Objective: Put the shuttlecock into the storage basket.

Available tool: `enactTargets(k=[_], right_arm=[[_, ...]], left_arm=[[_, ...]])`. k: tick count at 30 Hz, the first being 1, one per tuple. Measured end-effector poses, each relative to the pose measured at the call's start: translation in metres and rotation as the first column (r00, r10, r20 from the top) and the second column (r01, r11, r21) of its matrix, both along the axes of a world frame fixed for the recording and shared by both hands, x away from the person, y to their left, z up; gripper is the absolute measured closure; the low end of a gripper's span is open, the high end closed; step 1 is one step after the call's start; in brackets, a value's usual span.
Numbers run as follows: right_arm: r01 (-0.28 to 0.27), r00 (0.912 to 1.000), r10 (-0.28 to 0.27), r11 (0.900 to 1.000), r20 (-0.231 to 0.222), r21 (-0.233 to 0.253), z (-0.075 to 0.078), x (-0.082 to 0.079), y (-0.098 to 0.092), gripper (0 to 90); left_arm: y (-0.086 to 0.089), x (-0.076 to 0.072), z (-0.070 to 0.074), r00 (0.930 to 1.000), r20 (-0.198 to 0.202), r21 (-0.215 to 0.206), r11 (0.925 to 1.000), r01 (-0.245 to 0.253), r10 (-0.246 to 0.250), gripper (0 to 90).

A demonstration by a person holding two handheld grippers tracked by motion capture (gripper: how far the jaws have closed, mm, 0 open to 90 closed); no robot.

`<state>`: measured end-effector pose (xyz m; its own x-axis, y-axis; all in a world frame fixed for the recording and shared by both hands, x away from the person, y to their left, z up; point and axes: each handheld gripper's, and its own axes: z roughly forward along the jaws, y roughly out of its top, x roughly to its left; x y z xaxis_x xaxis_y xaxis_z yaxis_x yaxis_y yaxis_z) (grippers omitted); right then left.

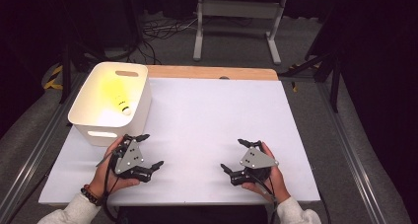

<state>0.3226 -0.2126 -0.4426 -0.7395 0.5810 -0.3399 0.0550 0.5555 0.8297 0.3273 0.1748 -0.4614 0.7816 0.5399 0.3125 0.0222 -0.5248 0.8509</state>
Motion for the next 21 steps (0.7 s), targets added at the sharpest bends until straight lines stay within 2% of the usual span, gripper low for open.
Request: enactTargets(k=[4,5,10,17,21], right_arm=[[0.000,1.0000,0.000,1.000,0.000,0.002,0.000,0.000,0.000,6.5],[0.001,1.0000,-0.001,1.000,0.001,0.002,0.000,0.000,0.000,6.5],[0.006,1.0000,-0.006,1.000,0.004,0.007,0.001,-0.001,-0.002,6.5],[0.017,0.9998,-0.017,1.000,0.009,0.004,0.000,-0.003,-0.002,6.5],[0.025,0.9997,-0.025,1.000,0.007,0.004,-0.001,-0.003,-0.003,6.5]], left_arm=[[0.004,-0.002,-0.003,0.9999,-0.002,-0.003,0.9999,-0.011,0.011,8.4],[0.008,-0.004,-0.004,0.9998,-0.007,-0.016,0.9997,-0.018,0.018,8.4],[0.021,-0.009,-0.009,0.9987,-0.009,-0.025,0.9984,-0.051,0.051,7.4],[0.039,-0.013,-0.014,0.9963,-0.051,-0.072,0.9947,-0.073,0.070,5.3],[0.047,-0.016,-0.016,0.9942,-0.065,-0.085,0.9923,-0.091,0.085,4.3]])
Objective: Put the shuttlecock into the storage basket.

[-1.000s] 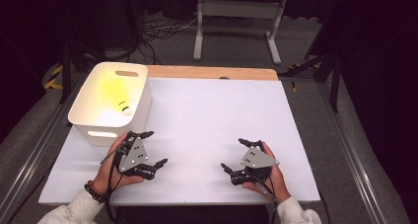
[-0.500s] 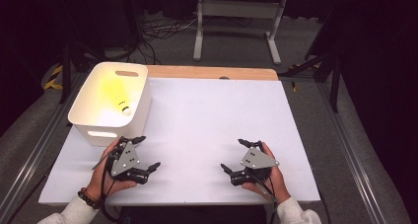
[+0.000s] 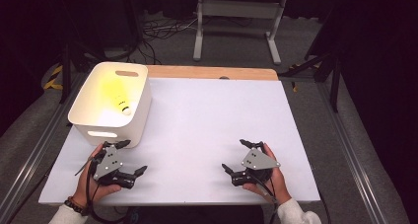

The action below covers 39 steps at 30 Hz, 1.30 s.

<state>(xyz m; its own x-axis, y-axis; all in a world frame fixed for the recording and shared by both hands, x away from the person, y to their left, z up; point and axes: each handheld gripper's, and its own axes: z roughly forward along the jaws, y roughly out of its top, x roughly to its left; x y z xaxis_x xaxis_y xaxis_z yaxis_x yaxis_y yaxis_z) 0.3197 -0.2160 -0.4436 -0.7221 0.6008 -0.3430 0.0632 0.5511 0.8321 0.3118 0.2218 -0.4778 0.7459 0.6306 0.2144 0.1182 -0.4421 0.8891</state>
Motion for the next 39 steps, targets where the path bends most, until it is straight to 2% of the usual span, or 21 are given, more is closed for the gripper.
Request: enactTargets(k=[3,8,15,28,32,39], right_arm=[[0.007,1.0000,-0.007,1.000,-0.002,0.006,-0.0007,-0.0001,-0.0023,6.5],[0.018,0.9998,-0.018,1.000,0.003,0.000,-0.0001,-0.0023,-0.0051,6.4],[0.024,0.9995,-0.025,1.000,0.018,0.008,0.0018,-0.0042,-0.0067,6.7],[0.043,0.9989,-0.043,0.999,0.017,0.014,0.0023,-0.0048,-0.0053,6.6],[0.042,0.9990,-0.042,0.999,0.014,0.017,0.0019,-0.0041,-0.0054,6.6],[0.038,0.9992,-0.039,0.999,0.013,0.024,0.0020,-0.0040,-0.0079,6.6]], left_arm=[[0.0050,-0.0026,-0.0012,0.9999,-0.009,-0.008,0.9999,-0.009,0.009,4.1],[0.0092,-0.0030,0.0001,0.9996,0.000,-0.023,0.9994,-0.027,0.027,4.1],[0.0073,-0.0027,-0.0003,0.9997,-0.011,-0.035,0.9992,-0.022,0.022,4.2],[0.0081,-0.0038,-0.0004,0.9997,0.006,-0.019,0.9996,-0.023,0.023,4.3],[0.0070,-0.0029,-0.0011,0.9997,-0.008,-0.023,0.9994,-0.025,0.025,4.5],[0.0044,-0.0015,-0.0019,0.9997,-0.009,-0.010,0.9997,-0.022,0.022,4.5]])
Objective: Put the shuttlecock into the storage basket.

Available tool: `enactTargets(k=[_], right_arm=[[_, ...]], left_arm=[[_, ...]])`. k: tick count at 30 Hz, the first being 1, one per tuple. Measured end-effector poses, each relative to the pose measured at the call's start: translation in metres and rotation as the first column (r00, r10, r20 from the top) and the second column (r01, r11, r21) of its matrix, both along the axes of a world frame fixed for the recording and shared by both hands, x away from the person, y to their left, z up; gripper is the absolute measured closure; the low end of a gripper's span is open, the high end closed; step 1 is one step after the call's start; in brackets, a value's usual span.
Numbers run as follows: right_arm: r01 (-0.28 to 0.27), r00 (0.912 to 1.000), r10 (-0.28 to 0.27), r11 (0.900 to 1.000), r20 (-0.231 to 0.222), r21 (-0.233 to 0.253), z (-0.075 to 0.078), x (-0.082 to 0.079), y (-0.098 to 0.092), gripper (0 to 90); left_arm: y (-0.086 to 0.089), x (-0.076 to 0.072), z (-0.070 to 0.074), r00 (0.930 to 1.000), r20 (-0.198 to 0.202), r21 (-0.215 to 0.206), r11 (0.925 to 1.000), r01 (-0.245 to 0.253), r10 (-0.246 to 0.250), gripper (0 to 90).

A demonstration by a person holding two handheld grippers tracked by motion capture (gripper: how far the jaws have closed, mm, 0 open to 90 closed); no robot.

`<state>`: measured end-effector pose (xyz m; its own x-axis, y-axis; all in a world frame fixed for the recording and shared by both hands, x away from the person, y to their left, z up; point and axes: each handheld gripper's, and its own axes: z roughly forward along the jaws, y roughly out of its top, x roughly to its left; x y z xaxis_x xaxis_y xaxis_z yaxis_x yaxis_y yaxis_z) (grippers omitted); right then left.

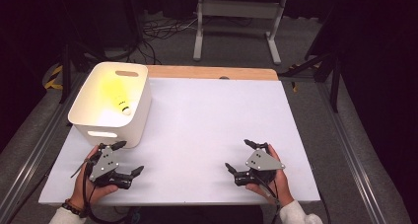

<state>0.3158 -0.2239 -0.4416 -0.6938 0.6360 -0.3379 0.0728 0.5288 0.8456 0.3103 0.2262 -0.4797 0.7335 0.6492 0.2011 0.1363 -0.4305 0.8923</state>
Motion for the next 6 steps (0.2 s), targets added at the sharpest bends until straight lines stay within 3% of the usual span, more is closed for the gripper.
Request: enactTargets(k=[6], right_arm=[[0.003,1.0000,-0.003,1.000,-0.009,0.006,-0.0012,0.0029,-0.0030,6.6]], left_arm=[[-0.0017,0.0009,-0.0011,1.0000,-0.007,0.012,0.9999,-0.001,0.001,4.7]])
